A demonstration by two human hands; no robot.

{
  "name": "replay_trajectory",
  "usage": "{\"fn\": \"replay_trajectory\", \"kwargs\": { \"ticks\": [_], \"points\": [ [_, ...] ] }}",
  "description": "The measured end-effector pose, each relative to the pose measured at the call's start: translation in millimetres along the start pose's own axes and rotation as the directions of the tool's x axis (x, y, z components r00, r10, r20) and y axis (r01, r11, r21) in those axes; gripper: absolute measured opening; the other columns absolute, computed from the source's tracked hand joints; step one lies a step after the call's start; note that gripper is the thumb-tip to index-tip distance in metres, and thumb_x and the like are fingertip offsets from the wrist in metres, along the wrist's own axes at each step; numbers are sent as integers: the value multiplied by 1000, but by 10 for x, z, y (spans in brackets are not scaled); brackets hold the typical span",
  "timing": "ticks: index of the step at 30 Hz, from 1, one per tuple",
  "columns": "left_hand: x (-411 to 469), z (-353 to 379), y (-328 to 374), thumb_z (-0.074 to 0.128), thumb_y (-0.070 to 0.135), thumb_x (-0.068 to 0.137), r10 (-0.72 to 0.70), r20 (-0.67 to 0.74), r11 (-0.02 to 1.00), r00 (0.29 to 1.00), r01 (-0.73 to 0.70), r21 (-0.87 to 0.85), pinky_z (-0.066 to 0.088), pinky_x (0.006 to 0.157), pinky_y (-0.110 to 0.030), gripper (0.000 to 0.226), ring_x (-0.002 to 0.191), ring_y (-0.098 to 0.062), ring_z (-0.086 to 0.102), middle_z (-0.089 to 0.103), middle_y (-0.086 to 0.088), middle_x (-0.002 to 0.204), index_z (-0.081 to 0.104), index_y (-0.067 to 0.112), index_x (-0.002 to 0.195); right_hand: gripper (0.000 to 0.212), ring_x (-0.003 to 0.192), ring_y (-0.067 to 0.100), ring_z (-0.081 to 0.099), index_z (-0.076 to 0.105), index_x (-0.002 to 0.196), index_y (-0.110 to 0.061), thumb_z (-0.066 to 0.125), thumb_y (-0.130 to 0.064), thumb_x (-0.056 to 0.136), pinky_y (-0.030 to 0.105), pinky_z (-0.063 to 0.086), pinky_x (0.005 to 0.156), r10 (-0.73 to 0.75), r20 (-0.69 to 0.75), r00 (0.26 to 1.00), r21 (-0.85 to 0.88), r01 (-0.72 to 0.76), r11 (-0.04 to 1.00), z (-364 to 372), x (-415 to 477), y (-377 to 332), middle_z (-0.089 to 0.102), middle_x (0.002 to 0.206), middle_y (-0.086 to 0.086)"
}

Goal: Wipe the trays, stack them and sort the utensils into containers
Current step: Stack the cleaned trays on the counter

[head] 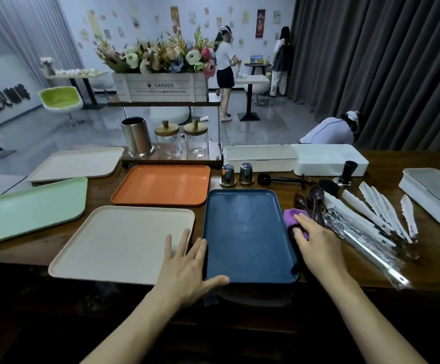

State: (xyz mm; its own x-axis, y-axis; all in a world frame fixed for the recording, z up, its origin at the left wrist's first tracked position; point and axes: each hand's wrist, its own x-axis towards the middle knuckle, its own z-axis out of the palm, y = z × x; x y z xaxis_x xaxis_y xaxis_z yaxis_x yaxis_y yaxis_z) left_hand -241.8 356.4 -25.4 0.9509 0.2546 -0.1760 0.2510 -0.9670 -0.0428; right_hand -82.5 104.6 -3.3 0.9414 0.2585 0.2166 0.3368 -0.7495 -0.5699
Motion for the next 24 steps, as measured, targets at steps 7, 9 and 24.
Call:
{"fn": "replay_trajectory", "kwargs": {
  "ticks": [7, 9, 24],
  "points": [
    [-50, 102, 21, 5, 95, 78, -28, -26, 996, 999, 25, -86, -15, 122, -56, 116, 151, -19, -32, -6, 5, 172, -4, 17, 164, 46, 147, 21, 34, 53, 145, -22, 57, -27, 99, 42, 40, 110, -43, 89, 995, -129, 54, 990, 189, 77, 144, 47, 152, -1],
    [-79, 107, 19, 5, 94, 78, -34, -38, 991, 999, 29, -130, -14, 124, -51, 115, 152, -16, -30, -9, 6, 171, -4, 19, 164, 48, 149, 26, 29, 54, 145, -18, 59, -28, 98, 45, 33, 116, -79, 86, 993, -154, 91, 984, 223, 101, 155, 47, 153, 2],
    [-126, -122, -1184, 52, 95, 70, -279, -177, 614, 944, 34, -788, 14, 127, -38, 93, 155, -1, 8, 32, 33, 158, 24, 60, 152, 55, 134, -24, 18, 42, 149, -40, 53, -54, 97, 9, 21, 109, -482, 321, 815, 359, 365, 859, 1008, 39, -1569, 34, 149, -32]
  ]
}}
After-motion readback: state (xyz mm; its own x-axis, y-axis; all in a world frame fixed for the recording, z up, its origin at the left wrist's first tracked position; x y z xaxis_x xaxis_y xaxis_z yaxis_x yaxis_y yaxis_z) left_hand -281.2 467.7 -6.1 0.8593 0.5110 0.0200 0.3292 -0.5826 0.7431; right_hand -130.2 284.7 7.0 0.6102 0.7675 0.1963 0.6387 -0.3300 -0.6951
